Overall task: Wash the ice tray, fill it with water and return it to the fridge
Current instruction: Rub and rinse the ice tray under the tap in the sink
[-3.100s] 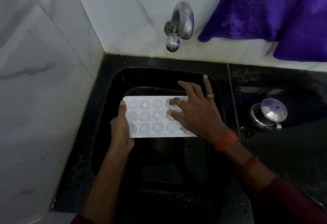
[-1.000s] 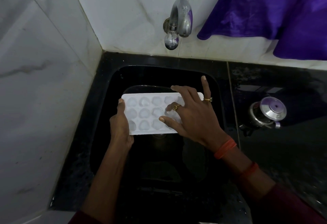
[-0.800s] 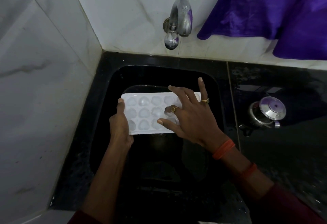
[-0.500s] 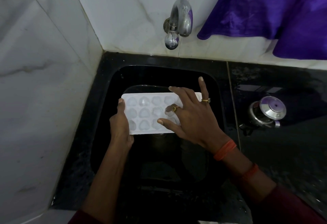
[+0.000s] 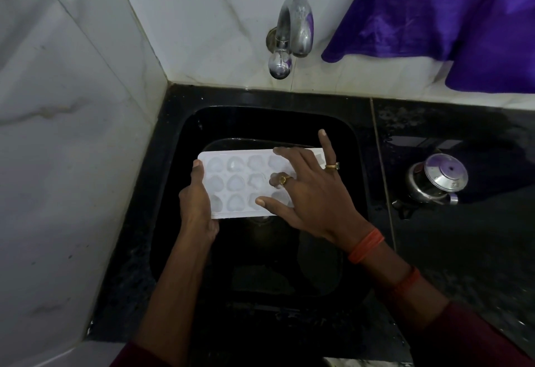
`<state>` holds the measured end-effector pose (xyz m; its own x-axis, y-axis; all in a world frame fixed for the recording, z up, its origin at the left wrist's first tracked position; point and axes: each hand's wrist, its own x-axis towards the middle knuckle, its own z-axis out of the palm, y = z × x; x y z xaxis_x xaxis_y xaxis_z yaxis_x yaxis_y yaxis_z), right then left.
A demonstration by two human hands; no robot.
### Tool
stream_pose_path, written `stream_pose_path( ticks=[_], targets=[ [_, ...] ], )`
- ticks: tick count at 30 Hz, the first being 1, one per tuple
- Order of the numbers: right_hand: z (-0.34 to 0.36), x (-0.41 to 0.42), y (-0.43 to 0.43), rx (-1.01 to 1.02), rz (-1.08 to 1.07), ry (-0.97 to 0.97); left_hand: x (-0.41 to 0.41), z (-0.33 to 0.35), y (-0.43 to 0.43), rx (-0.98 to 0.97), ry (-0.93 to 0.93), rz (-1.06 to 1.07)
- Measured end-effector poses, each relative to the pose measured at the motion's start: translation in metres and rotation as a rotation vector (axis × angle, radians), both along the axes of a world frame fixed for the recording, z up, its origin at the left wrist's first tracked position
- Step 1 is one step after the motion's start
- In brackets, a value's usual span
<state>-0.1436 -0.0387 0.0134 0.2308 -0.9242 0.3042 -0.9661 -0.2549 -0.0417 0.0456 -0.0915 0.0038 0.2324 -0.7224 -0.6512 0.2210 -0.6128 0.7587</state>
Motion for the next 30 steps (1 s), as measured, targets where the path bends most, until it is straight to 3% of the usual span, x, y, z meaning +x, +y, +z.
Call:
stream_pose_path(
  ticks=[30],
  targets=[
    [0.003, -0.014, -0.002, -0.040, -0.028, 0.047, 0.000, -0.010, -0.007, -0.024, 0.033, 0.010]
  ],
)
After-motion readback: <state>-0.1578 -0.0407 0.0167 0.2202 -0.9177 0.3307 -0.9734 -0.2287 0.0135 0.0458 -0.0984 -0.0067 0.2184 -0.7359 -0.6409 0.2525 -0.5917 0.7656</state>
